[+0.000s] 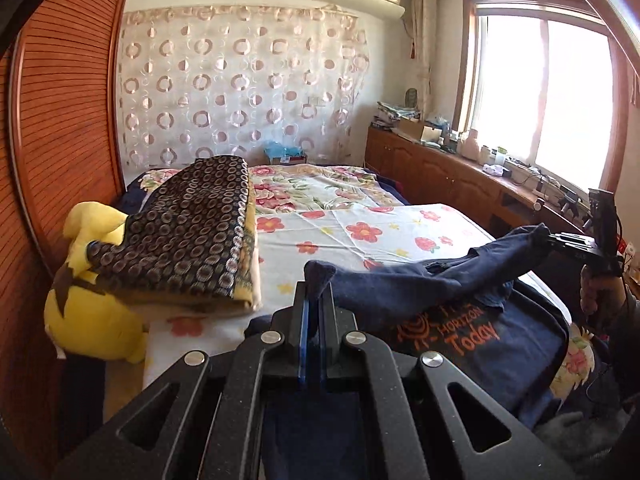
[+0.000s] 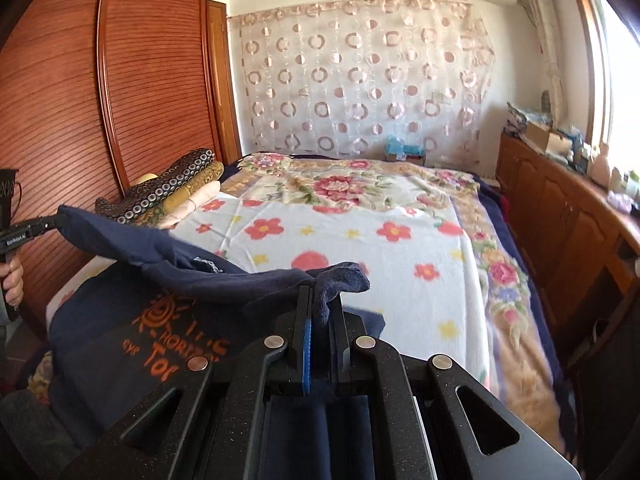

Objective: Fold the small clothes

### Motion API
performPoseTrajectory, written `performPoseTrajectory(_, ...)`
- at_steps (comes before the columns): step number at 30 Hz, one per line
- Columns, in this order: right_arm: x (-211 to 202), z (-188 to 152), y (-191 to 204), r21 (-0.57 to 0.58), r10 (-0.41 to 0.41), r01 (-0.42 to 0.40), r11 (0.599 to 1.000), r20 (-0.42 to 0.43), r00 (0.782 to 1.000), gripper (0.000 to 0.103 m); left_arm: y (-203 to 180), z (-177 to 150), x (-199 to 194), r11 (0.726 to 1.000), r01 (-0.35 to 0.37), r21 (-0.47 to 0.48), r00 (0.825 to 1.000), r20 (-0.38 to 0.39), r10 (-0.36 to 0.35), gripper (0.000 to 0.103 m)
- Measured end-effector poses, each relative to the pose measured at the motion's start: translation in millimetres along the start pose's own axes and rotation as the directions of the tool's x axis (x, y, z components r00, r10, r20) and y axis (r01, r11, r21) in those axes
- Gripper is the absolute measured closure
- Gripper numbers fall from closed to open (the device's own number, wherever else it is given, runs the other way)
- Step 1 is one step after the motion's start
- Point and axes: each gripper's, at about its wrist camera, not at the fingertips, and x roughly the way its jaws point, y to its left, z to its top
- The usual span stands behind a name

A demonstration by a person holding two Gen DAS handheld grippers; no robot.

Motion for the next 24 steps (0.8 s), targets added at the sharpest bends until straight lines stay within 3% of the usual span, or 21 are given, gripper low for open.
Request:
performPoseTrajectory(4, -35.3, -26.4, -2.8, 0.033, -0.013, 0.014, 0.999, -0.023, 1.000, 0.097, 5.1, -17.9, -20.9, 1.000, -0.006, -0.023, 1.000, -0.013, 0.006, 0.098)
performPoseTrajectory(10, -62.2, -33.3, 10.1, 0.023, -0.041, 0.044, 0.999, -0.106, 0.993, 0.097, 12.9, -39.9, -19.6, 0.999, -0.038, -0.036, 0.997, -0.072, 0.036, 0.098)
performPoseTrajectory(14, -57.0, -33.7, 18.9, -0.020, -0.061, 0.058, 0.998, -0.165, 0.984, 0.096, 19.0, -46.1, -14.1, 0.996, -0.081, -0.037, 0.992, -0.101, 0.077, 0.079)
performPoseTrajectory(17, -53.0, -25.2, 17.9, -0.029, -0.069, 0.065, 0.997, -0.183, 0.981, 0.091, 23.1, -44.9, -13.5, 0.996, -0.075, -0.055, 0.993, -0.095, 0.069, 0.065)
performPoseTrajectory(19, -55.4, -18.0, 16.7, -0.031, -0.071, 0.067, 0.997, -0.179, 0.981, 0.088, 22.9, -43.2, -10.3, 0.996, -0.074, -0.047, 0.993, -0.093, 0.069, 0.064)
performPoseTrajectory(22, -59.7, -9.8, 17.7, -0.051, -0.079, 0.071, 0.996, -0.155, 0.985, 0.074, 22.5, -40.1, -2.5, 0.996, -0.084, -0.033, 0.990, -0.115, 0.080, 0.062)
performPoseTrajectory(24, -64.1, -2.5, 18.5, -0.075, -0.106, 0.096, 0.993, -0.147, 0.983, 0.072, 21.3, -38.9, 1.3, 0.996, -0.082, -0.024, 0.990, -0.120, 0.079, 0.049)
